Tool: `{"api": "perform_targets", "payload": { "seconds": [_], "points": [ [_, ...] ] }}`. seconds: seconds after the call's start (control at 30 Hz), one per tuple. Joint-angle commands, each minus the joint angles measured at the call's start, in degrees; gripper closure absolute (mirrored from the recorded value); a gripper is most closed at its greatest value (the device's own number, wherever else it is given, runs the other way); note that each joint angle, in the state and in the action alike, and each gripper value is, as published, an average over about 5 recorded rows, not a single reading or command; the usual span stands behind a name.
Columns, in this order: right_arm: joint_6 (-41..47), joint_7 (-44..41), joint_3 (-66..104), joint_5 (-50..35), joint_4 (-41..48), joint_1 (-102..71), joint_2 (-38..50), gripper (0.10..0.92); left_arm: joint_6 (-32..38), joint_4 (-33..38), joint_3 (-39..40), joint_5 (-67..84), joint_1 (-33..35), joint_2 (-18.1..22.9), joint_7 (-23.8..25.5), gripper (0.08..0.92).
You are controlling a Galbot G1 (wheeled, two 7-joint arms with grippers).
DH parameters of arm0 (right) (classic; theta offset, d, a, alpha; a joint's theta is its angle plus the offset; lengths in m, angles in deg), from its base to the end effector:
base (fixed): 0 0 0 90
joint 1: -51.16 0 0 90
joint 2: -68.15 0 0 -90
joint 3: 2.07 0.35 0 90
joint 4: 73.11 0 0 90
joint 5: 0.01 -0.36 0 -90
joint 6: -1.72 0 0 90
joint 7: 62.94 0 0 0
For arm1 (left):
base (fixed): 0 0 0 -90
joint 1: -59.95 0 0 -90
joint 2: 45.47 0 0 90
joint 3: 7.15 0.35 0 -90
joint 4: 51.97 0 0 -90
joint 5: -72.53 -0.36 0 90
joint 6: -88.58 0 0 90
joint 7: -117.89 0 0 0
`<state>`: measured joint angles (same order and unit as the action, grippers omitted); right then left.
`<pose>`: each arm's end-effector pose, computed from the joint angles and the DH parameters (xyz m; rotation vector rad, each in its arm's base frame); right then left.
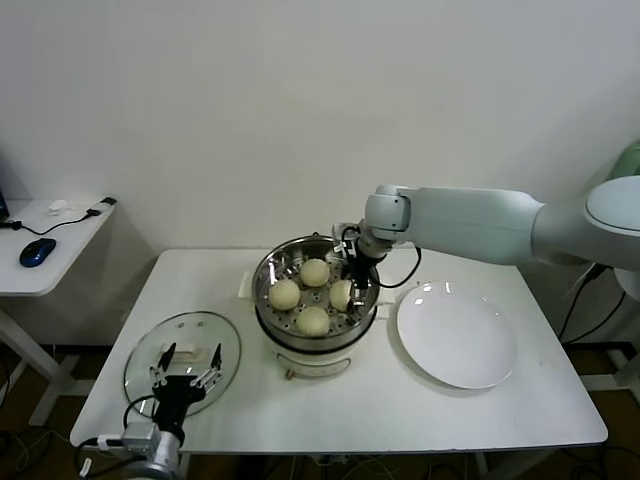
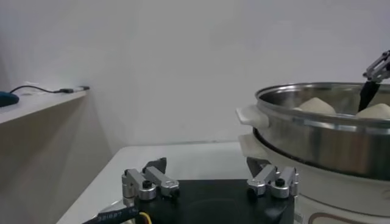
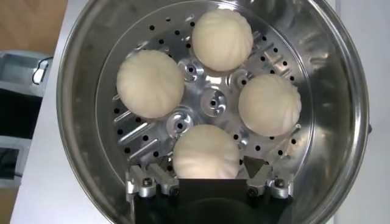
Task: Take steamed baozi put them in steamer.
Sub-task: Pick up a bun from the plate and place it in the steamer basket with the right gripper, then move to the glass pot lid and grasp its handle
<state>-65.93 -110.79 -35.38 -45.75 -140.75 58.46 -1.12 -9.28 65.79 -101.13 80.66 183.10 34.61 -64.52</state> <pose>0.5727 0.0879 -0.1110 1.4098 -1.4049 1.2935 0.1699 0.0532 -0.3210 0.0339 -2.9149 -0.0714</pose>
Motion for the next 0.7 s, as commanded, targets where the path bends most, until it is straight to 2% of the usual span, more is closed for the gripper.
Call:
{"api": "perform_targets", "payload": {
  "seconds": [0.03, 0.2, 0.3, 0.4, 0.53, 0.7],
  "points": [
    [-4.23, -4.55, 0.89, 1.18, 0.92, 2.48, 0.62, 0.205, 0.00, -0.05, 0.02, 0.04, -0.01, -0.01, 0.00, 0.177],
    [-6.07, -7.43, 6.71, -6.56, 1.86, 6.71, 4.60, 0.203, -0.10, 0.27, -0.06, 0.06, 0.05, -0.03, 0.05, 0.177],
    [-5.53, -4.06, 13.16, -10.85, 2.42, 6.74, 8.54, 0.202, -0.20, 0.58, -0.10, -0.02, 0.11, -0.04, 0.10, 0.177],
    [-5.11, 9.84, 25.51, -10.59, 2.36, 1.51, 13.37, 0.203, -0.41, 0.94, -0.11, -0.11, 0.19, -0.13, 0.12, 0.177],
    [-4.66, 32.08, 41.35, -2.92, -0.23, -9.50, 19.79, 0.203, -0.03, 1.58, -0.11, -0.03, 0.52, -0.34, 0.03, 0.177],
    [-2.30, 47.99, 60.19, -2.98, -11.44, -28.54, 32.38, 0.203, 2.42, 1.82, -0.21, 0.65, 0.63, -0.71, -0.04, 0.177]
  ]
}}
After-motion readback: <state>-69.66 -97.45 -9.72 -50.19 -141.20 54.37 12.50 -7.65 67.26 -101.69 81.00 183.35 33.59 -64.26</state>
